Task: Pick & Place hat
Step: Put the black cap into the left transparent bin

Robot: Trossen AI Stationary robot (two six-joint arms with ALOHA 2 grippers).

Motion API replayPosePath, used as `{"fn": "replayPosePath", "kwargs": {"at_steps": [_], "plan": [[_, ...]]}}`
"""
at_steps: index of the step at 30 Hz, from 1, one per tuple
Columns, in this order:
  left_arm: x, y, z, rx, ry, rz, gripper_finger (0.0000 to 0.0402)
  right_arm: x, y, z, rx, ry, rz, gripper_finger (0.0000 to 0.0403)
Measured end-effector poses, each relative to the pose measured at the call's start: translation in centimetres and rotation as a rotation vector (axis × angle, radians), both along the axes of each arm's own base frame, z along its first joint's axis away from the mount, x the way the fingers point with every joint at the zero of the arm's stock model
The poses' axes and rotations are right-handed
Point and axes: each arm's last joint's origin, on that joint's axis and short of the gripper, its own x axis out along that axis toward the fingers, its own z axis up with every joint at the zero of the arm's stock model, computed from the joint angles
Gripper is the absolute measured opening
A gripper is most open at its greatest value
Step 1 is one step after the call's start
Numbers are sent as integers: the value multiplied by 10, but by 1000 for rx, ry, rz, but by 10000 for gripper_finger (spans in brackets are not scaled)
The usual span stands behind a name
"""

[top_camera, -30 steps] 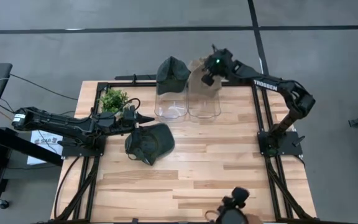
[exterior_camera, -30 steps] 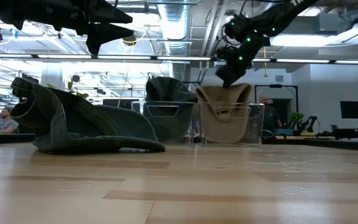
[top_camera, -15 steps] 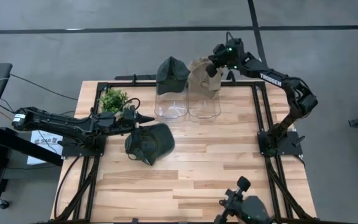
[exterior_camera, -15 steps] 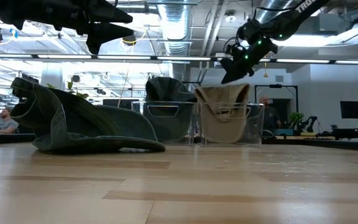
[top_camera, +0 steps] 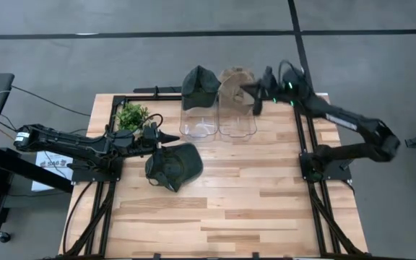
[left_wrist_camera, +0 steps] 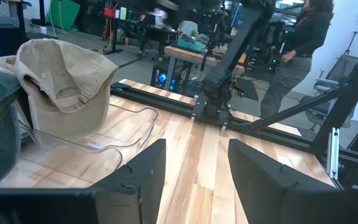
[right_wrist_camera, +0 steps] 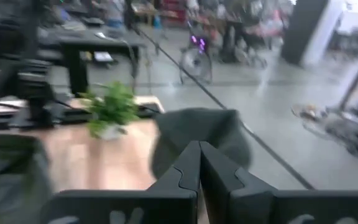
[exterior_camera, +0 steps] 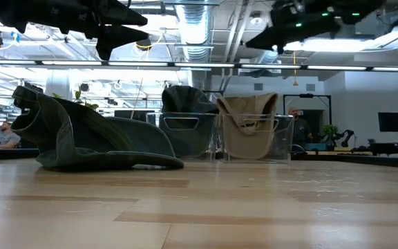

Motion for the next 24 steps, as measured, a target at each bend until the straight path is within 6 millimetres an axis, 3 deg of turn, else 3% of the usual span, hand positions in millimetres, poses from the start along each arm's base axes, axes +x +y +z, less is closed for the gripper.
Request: {"fn": "replayPosePath", "kwargs": {"at_steps": [6,12,19,24], "plan": [[0,0,0,0,0,1,172,-14,71,-49,-20,-53,135,0],[0,0,1,-1,-7,0,172,-16,125,-95,28,-89,310,0],[0,0,1,-2,-16,0,172,1,161,-127,45,-29,395,0],[0,0,2,-2,-16,1,172,17,173,-145,-12,-33,325,0]]}}
